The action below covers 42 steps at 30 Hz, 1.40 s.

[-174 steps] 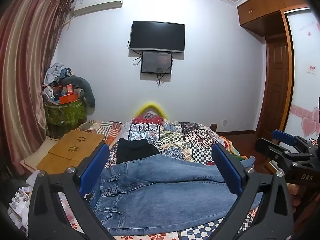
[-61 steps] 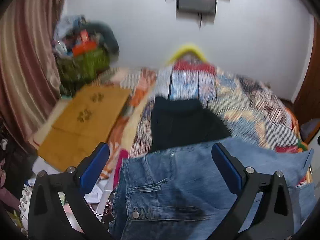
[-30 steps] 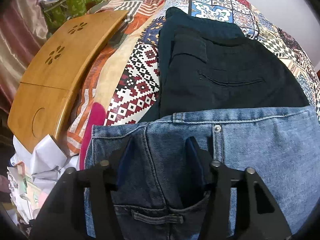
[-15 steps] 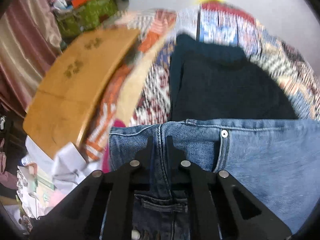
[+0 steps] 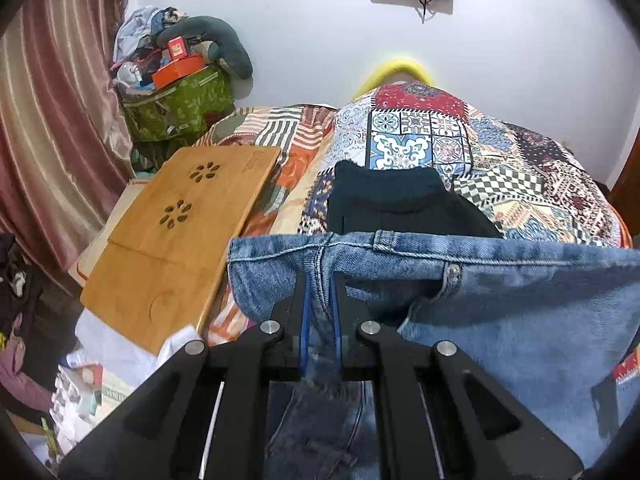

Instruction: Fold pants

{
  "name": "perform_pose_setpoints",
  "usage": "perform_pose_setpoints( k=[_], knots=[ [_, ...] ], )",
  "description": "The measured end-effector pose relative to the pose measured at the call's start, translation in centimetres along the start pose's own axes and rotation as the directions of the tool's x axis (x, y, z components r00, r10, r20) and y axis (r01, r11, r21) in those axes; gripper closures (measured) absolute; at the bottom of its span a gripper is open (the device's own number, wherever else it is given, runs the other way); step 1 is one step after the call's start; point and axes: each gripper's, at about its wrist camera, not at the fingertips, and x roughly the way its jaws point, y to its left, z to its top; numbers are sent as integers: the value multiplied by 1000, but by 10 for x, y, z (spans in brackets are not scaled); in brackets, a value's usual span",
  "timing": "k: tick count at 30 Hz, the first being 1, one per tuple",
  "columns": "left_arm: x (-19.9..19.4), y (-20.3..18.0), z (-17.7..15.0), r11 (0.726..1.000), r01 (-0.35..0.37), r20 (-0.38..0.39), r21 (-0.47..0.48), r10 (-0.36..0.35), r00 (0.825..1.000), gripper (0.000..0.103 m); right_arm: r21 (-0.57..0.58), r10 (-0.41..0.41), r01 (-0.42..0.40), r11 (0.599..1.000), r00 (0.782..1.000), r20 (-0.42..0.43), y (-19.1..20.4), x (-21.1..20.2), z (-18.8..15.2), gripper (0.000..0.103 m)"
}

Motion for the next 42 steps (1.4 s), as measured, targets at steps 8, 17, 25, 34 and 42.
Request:
perform_pose_setpoints(
  k=[8, 17, 25, 34, 42],
  knots=[
    [-43, 18, -55, 999, -28, 51, 40, 26, 998, 95, -24, 87, -87, 996, 996, 0, 47, -37, -63, 97],
    [-82, 49, -112, 1000, -1, 29, 18, 1, 1000, 98, 76, 161, -157, 985, 986, -49, 75, -44, -123, 97],
    [-93, 36, -115, 993, 117, -30, 19, -116, 993, 91, 88, 179, -170, 981, 978, -104, 83, -53, -148, 91],
    [-88, -26, -89, 980, 172, -9, 99, -172, 985, 34, 211, 39, -38, 977, 999, 3, 22, -95, -137, 60],
    [-47, -79, -65, 965, 195, -75, 175, -185, 980, 13, 351, -214, 221, 910, 975, -60, -80, -87, -125, 40]
  ],
)
